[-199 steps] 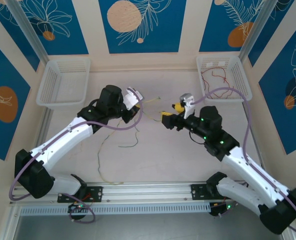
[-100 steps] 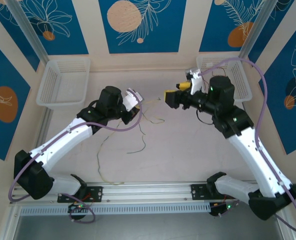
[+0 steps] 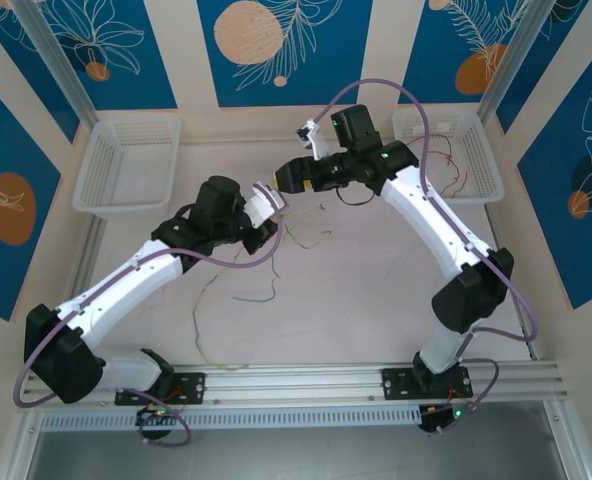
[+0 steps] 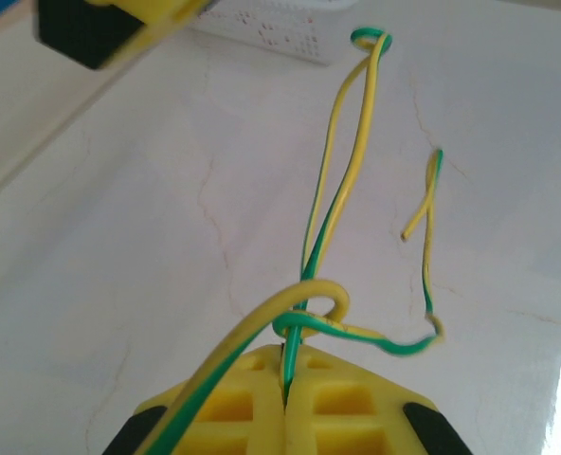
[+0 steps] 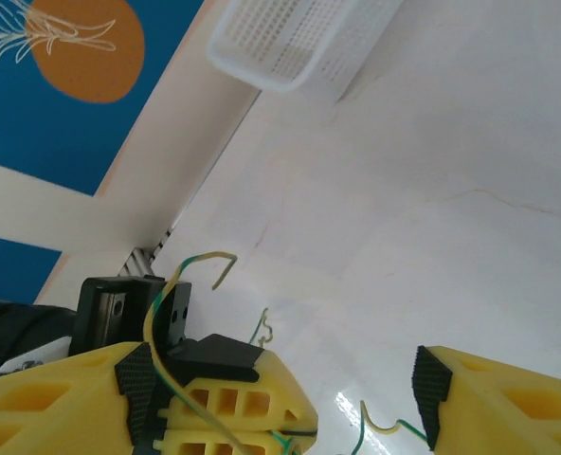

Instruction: Untangle the cables

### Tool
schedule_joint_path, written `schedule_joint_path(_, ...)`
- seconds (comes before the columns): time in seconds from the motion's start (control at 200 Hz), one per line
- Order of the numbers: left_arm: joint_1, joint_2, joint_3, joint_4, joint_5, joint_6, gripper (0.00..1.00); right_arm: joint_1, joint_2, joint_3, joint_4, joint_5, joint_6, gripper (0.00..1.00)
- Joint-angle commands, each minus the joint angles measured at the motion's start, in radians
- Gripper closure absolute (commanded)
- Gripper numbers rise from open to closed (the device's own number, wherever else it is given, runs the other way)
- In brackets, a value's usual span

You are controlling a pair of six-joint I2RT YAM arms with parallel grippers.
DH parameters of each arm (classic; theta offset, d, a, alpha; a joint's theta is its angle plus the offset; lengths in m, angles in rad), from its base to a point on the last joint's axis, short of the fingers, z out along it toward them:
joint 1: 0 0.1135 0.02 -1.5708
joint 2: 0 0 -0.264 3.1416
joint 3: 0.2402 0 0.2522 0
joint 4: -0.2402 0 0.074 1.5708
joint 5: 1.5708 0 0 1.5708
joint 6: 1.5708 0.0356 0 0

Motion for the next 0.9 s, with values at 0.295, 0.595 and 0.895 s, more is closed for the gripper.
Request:
schedule_joint_path(0.295, -0.012, -0.032, -0.006, 0.028, 0.043, 0.035, 1.00, 0.015, 0.223, 0.170, -0.194, -0.455, -0.138, 0.38)
schedule_joint_path(0.595, -0.012, -0.021, -0.012, 0.037, 0.038, 0.038, 1.00, 0.002, 0.199, 0.091, -0.151, -0.523, -0.123, 0.76)
schedule_joint_path(0.895, -0.011, -0.007, -0.028, 0.053, 0.017, 0.043, 1.00, -0.061, 0.137, 0.030, -0.057, -0.447, -0.023, 1.00)
